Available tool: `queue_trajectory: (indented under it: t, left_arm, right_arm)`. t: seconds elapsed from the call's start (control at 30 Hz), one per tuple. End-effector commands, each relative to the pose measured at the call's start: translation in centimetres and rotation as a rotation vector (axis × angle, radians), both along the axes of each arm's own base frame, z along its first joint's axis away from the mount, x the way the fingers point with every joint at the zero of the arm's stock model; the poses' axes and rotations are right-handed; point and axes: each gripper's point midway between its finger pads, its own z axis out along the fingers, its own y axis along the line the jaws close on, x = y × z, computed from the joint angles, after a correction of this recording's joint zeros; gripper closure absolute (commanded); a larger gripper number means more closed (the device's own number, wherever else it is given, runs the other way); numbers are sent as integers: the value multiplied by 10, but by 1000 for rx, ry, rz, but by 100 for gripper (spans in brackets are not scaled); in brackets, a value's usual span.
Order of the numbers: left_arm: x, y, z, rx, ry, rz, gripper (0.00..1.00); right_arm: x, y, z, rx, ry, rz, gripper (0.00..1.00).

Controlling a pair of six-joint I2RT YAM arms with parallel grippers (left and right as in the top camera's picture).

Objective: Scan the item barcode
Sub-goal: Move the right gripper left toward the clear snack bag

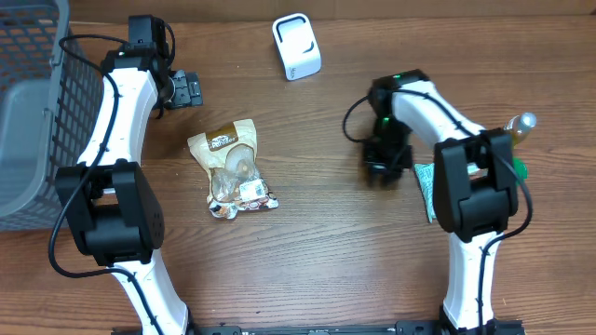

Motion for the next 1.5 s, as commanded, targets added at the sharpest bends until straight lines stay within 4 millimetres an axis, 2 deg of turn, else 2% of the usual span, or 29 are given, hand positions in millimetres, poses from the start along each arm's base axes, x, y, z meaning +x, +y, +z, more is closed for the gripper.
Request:
queue_trajectory:
  t: [0.0,0.13,0.23,0.43,0.53,0.63,0.73,0.77,0.83,0.93,1.07,1.2,1.23,1.3,1.33,1.37,1.47]
  left_arm:
    - [4,2,8,9,-22,13,1]
    - [4,2,8,9,-22,13,0]
    - [4,2,8,9,-22,12,0]
    - [4,2,8,9,-22,12,1]
    - [4,2,8,9,-22,12,0]
    - [4,2,8,9,-22,13,0]
    - [4,2,8,9,-22,13,0]
    - [4,2,8,9,-22,13,0]
    - [4,2,8,9,-22,13,1]
    - [11,0,10,-4,-50,8,0]
    - [13,-19,9,-104,-58,-34,0]
    - [-7,-46,2,-255,29,-82,0]
    - [-14,-54,-1,-295,56,-91,16]
    - [-33,-63,-5,-350,136,-89,70]
    - [-41,-64,-7,-362,169,-71,80]
    - [-53,-66,-9,-375,220,-36,83]
    - [-82,-70,-12,-384,342,-3,78]
  right_arm:
    - [3,60,4,217,-36,9,51]
    - [16,91,0,269,-135,74,17]
    - [23,110,-1,296,-194,117,0]
    - [29,141,2,382,-258,160,0]
    - [28,146,8,424,-244,150,0]
    - [34,161,34,553,-260,173,7]
    - [46,162,51,545,-323,198,8]
    - [50,162,56,543,-345,203,5]
    - [56,165,61,553,-375,207,0]
    - [58,166,61,557,-384,208,0]
    - [58,167,61,559,-381,205,0]
    - [60,167,62,561,-389,206,0]
    - [61,168,62,563,-394,207,0]
    - [64,169,63,568,-409,210,0]
    - [65,170,63,570,-417,212,0]
    - [68,169,62,563,-428,214,0]
    - [74,167,60,532,-460,220,0]
